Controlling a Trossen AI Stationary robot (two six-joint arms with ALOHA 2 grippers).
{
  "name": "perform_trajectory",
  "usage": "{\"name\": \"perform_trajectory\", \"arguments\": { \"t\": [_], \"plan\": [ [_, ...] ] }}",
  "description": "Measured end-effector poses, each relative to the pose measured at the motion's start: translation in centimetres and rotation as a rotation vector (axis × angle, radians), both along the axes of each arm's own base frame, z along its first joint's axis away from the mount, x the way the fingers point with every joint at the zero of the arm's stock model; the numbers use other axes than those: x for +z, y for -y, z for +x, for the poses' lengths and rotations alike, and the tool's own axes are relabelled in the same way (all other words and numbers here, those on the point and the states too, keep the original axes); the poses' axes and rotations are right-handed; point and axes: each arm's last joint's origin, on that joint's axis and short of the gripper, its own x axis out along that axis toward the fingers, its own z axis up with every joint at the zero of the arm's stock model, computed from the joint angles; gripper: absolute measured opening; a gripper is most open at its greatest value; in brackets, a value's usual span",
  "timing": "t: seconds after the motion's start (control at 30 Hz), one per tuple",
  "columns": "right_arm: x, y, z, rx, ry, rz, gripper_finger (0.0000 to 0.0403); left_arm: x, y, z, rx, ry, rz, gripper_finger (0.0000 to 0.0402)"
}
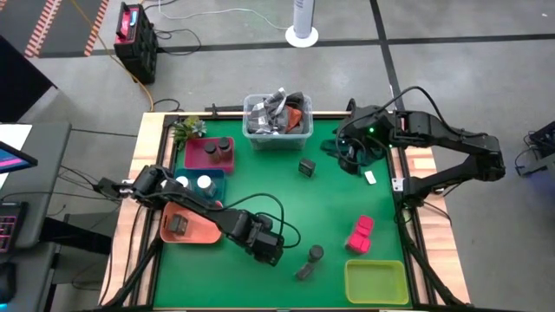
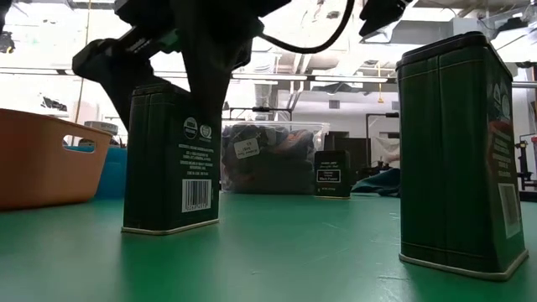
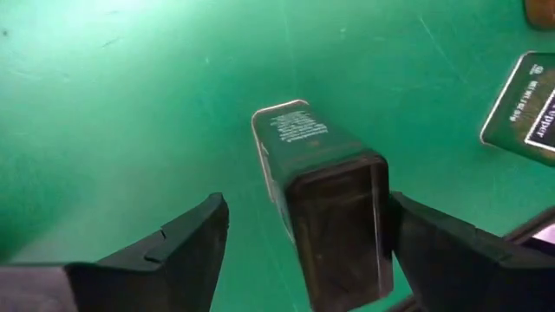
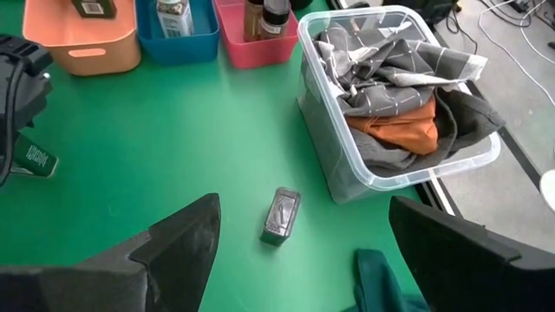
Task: Sort spices by type
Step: Put the bottom left black spice can into the orange bin
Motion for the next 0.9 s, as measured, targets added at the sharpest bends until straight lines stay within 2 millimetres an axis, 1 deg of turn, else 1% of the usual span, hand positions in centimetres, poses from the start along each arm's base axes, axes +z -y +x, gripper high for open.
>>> {"name": "perform_trajectory", "arguments": {
  "t": [0.07, 0.17, 0.43, 0.5, 0.6, 0.73, 0.8, 0.9],
  "plan": [
    [0.0, 0.0, 0.0, 0.0, 0.002, 0.0, 0.036, -0.1, -0.1, 0.0, -0.004, 0.004, 0.018, 0.0278],
    [0.0, 0.0, 0.0, 0.0, 0.002, 0.0, 0.036, -0.1, -0.1, 0.0, -0.024, 0.014, 0.039, 0.0248],
    [0.0, 0.0, 0.0, -0.007, 0.009, 0.007, 0.036, -0.1, -0.2, 0.0, -0.048, 0.026, 0.075, 0.0141],
    [0.1, 0.0, 0.1, -0.008, 0.012, 0.007, 0.036, 0.0, -0.2, 0.0, -0.048, 0.027, 0.074, 0.0121],
    [0.1, 0.0, 0.1, -0.011, 0.013, 0.01, 0.036, 0.4, -0.4, -0.2, -0.045, 0.031, 0.074, 0.012],
    [0.1, 0.0, 0.1, -0.016, 0.015, 0.017, 0.036, 1.7, -1.1, -0.9, -0.032, 0.021, 0.096, 0.012],
    [0.1, 0.0, 0.1, -0.016, 0.015, 0.017, 0.036, 2.7, -1.8, -1.6, -0.021, 0.011, 0.12, 0.0126],
    [0.1, 0.0, 0.1, -0.016, 0.015, 0.017, 0.036, 4.8, -3.0, -3.3, 0.003, -0.006, 0.184, 0.0136]
  ]
}}
